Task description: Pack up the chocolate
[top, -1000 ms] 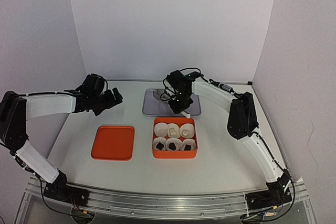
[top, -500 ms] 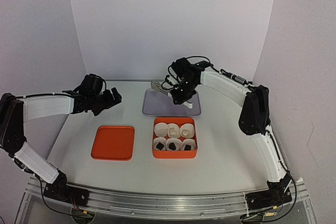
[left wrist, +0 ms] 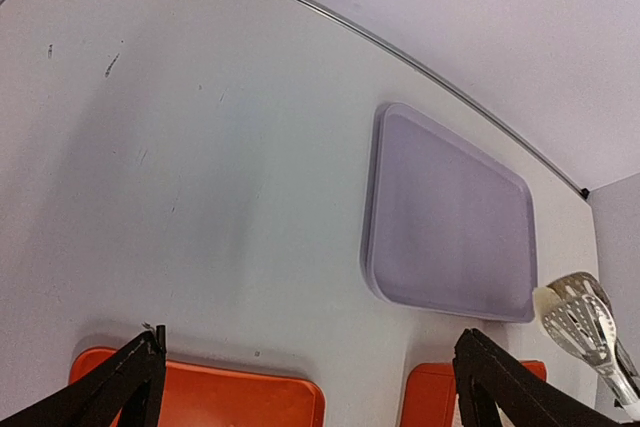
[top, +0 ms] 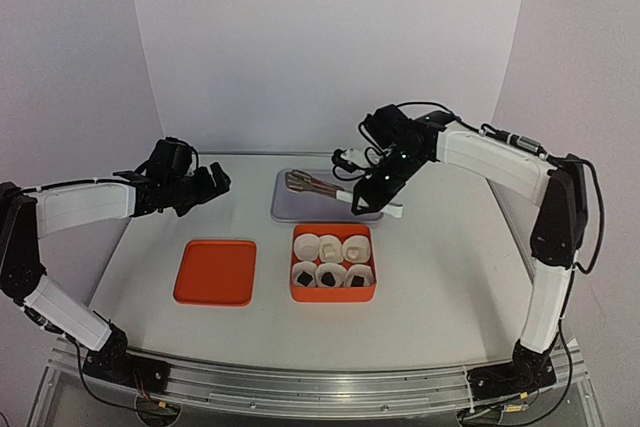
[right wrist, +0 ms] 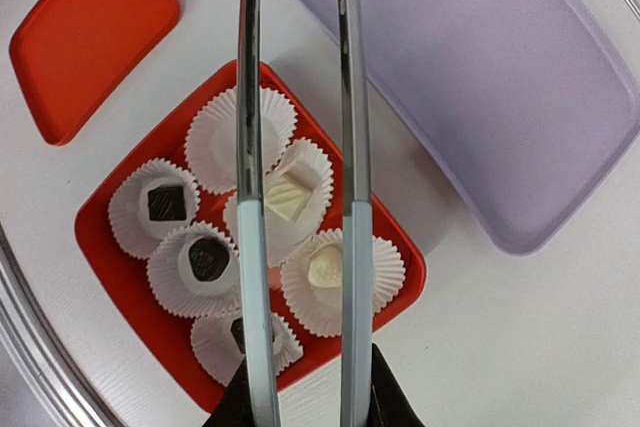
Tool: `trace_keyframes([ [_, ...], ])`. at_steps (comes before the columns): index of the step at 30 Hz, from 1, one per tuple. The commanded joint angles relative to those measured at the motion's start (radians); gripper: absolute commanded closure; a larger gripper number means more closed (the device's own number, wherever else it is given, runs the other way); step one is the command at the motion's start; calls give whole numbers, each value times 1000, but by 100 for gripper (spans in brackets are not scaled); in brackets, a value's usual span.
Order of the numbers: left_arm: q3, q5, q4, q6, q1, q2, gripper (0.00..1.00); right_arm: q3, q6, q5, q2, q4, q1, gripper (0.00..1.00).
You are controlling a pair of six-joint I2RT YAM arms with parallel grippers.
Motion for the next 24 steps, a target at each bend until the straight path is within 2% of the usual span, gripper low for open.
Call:
trace_keyframes([
  [1,-9,1,42,17,6,-27,0,-141,-69,-125,-196,45,0,100],
  [6,-2,1,49,25,8,-25,0,-319,-147,-164,-327,44,1,100],
  [11,6,3,49,31,8,-26,0,-431,-190,-160,-377,44,0,100],
  [16,0,3,45,23,8,-34,0,-456,-194,-151,-340,44,0,100],
  [24,-17,16,43,-3,8,-44,0,-407,-200,-133,-227,53,0,100],
])
